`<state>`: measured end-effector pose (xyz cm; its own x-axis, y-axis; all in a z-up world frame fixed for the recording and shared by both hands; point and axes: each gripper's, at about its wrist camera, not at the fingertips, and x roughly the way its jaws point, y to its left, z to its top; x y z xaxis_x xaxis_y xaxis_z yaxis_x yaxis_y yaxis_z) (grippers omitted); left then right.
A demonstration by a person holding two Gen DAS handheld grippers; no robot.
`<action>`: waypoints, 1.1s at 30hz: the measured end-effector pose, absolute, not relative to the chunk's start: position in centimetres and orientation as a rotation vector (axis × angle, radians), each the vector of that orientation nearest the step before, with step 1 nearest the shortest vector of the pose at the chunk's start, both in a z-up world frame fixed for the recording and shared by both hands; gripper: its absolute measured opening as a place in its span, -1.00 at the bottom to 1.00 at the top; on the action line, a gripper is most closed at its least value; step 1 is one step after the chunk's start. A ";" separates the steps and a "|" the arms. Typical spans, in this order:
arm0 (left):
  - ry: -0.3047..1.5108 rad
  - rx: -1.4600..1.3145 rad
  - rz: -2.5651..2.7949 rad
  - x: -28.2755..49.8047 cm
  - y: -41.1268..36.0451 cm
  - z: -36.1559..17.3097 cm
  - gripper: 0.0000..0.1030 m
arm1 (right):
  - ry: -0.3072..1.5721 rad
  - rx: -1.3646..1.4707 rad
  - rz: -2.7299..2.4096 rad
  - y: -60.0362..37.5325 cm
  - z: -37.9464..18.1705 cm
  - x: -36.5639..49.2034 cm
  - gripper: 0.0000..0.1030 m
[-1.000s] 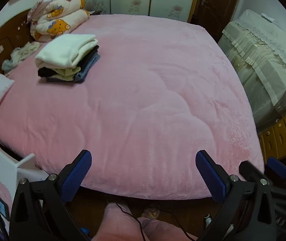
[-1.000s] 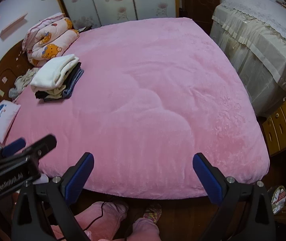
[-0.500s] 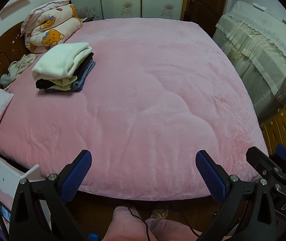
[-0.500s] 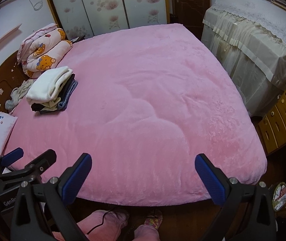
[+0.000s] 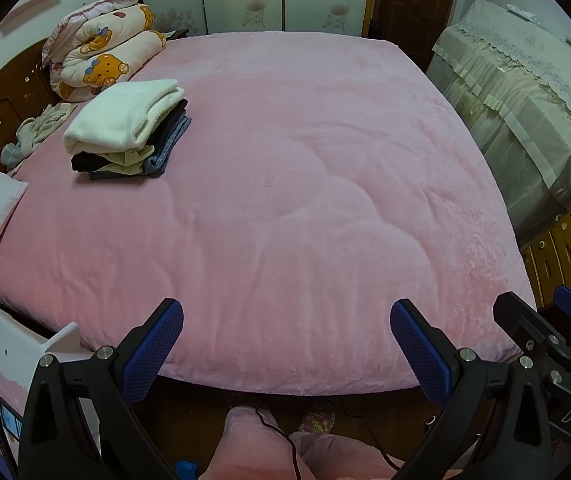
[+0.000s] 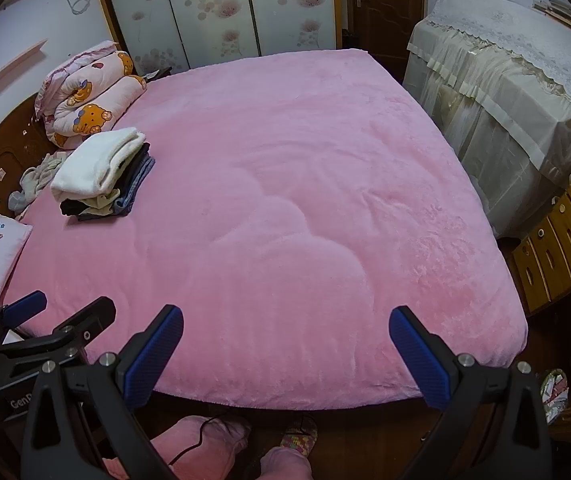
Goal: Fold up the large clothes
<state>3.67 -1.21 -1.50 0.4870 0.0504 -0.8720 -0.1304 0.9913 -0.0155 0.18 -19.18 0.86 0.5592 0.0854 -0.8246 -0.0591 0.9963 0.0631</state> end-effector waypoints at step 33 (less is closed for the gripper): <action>1.036 -0.063 0.115 2.8 -2.2 -1.0 0.99 | 0.975 0.042 0.061 -20.2 0.7 -0.2 1.00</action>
<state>2.85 -2.19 -0.95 0.5046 0.0658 -0.8608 -0.1255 0.9921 0.0023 -0.23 -20.22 0.71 0.5594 0.0707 -0.8259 -0.0326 0.9975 0.0633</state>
